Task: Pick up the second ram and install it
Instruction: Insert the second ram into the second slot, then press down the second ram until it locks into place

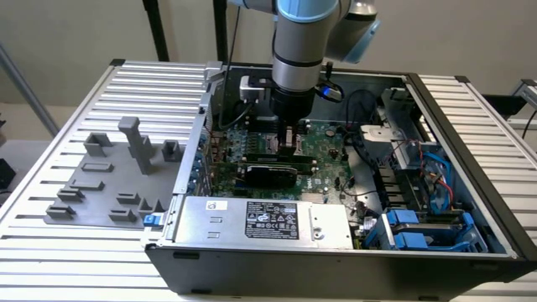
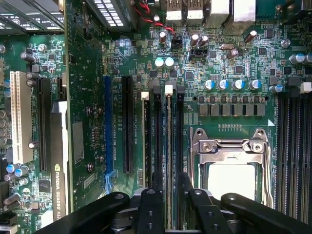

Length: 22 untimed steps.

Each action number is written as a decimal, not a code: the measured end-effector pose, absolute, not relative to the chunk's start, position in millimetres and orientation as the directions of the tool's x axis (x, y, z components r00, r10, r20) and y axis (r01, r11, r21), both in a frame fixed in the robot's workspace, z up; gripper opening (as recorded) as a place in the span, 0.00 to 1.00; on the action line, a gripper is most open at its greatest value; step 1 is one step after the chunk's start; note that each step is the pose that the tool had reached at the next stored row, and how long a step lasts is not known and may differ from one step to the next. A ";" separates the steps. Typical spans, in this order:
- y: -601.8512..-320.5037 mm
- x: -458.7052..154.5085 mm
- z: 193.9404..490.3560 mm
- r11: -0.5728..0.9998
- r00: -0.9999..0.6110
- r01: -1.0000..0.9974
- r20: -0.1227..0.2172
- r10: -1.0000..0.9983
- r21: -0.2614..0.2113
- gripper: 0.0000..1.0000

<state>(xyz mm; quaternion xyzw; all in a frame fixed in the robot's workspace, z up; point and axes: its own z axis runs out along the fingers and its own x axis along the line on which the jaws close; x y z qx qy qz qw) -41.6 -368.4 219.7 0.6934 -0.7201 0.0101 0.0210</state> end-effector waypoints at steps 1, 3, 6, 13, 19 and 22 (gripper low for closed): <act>-368.4 -41.6 219.7 0.038 -0.037 -0.999 0.044 -0.998 0.015 0.28; -368.4 -41.6 220.5 0.038 -0.037 -0.999 0.044 -0.998 0.015 0.28; -368.4 -41.6 230.3 0.038 -0.037 -0.999 0.044 -0.998 0.018 0.28; -368.4 -41.6 235.1 0.038 -0.037 -0.999 0.043 -0.998 0.019 0.19; -368.4 -41.6 235.2 0.038 -0.037 -0.999 0.043 -0.998 0.019 0.11; -368.4 -41.6 235.2 0.038 -0.037 -0.999 0.043 -0.998 0.019 0.11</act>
